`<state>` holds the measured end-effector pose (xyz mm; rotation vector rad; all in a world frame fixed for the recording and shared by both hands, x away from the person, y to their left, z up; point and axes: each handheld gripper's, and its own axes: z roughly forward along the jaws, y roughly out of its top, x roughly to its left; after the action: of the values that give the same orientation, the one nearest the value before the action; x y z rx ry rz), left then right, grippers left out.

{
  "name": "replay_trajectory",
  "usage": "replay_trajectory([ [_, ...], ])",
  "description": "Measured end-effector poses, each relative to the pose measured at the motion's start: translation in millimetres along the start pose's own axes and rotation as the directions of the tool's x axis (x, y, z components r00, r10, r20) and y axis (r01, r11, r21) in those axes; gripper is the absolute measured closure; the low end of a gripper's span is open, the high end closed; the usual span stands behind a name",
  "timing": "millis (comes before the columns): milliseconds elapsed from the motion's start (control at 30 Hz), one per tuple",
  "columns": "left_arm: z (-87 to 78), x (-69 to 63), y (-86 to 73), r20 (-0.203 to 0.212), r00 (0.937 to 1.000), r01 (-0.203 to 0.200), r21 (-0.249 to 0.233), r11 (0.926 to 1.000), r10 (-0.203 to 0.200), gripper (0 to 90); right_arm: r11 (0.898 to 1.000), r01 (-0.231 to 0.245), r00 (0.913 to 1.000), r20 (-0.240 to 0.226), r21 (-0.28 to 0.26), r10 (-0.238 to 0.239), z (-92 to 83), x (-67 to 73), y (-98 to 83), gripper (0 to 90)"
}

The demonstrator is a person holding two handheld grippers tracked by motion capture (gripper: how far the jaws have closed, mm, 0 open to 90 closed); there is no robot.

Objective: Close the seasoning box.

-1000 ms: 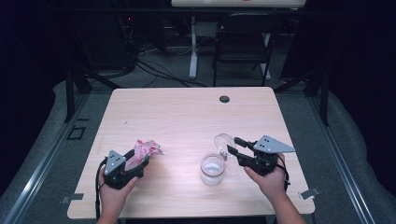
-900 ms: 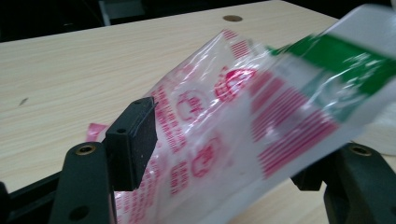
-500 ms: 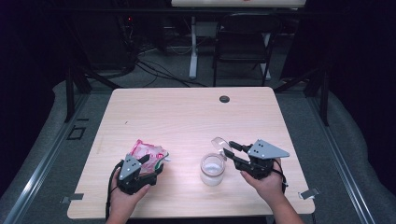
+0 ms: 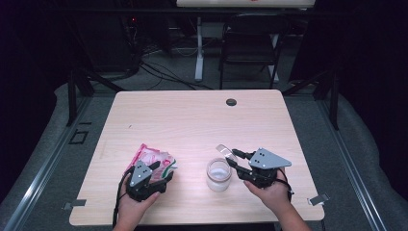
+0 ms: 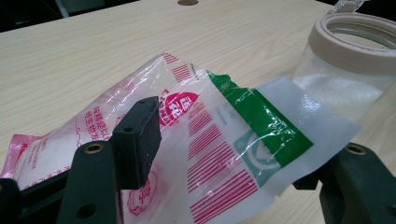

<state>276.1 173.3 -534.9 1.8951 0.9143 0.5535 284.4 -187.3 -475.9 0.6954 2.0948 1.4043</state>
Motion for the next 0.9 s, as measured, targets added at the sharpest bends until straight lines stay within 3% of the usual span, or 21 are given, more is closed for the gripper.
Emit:
replay_trajectory([
  [733,-1.6,-19.3,13.6,0.033,0.9992,-0.021,-0.016,0.9997,0.021,35.4,0.999,0.048,0.9988,-0.012,0.023,-0.048,5.7,11.5,-2.7,57.7],
  [900,0.4,-23.2,15.4,0.049,0.9985,-0.025,-0.018,0.9995,0.026,35.0,0.995,0.092,0.9956,-0.021,0.042,-0.091,10.6,19.1,-5.7,53.3],
])
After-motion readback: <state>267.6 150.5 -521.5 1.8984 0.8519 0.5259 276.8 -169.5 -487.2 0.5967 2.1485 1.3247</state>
